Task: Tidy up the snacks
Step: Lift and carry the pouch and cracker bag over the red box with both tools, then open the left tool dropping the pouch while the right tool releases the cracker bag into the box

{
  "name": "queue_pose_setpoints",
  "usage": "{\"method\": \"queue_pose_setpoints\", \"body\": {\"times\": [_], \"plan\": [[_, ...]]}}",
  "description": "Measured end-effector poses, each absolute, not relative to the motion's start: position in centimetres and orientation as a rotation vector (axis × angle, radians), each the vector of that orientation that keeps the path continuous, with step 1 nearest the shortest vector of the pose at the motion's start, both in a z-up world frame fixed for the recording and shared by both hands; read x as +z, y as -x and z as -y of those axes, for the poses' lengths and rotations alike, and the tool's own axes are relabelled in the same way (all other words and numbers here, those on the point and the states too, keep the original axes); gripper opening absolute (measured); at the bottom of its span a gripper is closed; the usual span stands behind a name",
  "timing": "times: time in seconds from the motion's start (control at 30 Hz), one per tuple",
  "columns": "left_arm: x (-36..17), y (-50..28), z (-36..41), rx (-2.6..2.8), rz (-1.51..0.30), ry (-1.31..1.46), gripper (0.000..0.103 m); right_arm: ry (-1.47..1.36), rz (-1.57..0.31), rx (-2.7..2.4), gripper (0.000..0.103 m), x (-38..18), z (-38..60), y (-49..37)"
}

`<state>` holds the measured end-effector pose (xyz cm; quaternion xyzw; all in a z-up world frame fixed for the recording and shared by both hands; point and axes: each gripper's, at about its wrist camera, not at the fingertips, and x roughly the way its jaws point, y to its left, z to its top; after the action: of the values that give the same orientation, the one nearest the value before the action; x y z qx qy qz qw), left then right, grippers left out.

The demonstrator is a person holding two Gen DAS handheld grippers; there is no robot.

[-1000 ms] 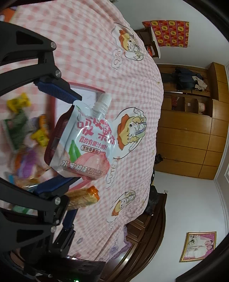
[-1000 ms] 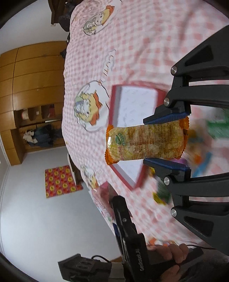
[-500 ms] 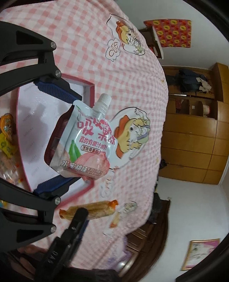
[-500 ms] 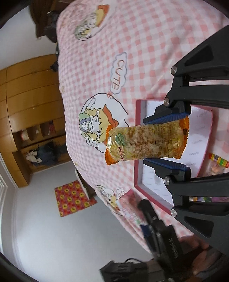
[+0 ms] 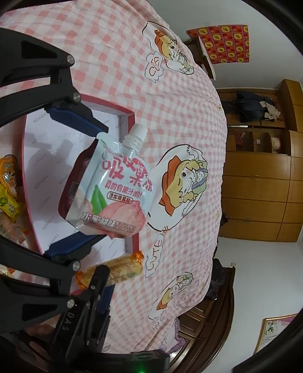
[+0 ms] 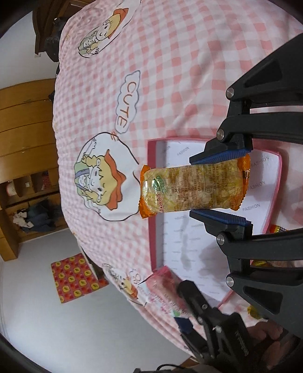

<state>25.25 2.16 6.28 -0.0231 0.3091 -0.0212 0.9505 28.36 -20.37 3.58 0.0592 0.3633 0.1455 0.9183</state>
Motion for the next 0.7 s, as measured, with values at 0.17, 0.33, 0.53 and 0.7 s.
{"method": "queue_pose_setpoints", "body": {"times": [0.17, 0.33, 0.53, 0.7], "plan": [[6.1, -25.1, -2.2, -0.048, -0.636, 0.042, 0.082, -0.101, -0.759, 0.304, 0.039, 3.2, 19.9, -28.5], [5.9, -25.4, -2.1, -0.044, -0.647, 0.042, 0.082, -0.097, -0.788, 0.307, 0.039, 2.5, 19.7, -28.8], [5.3, -25.6, -2.3, -0.038, -0.662, 0.050, 0.082, -0.092, -0.818, 0.302, 0.039, 1.7, 19.5, -29.1], [5.0, -25.9, -2.6, -0.043, -0.684, 0.069, 0.082, -0.094, -0.836, 0.298, 0.039, 1.2, 19.4, -29.3]]}}
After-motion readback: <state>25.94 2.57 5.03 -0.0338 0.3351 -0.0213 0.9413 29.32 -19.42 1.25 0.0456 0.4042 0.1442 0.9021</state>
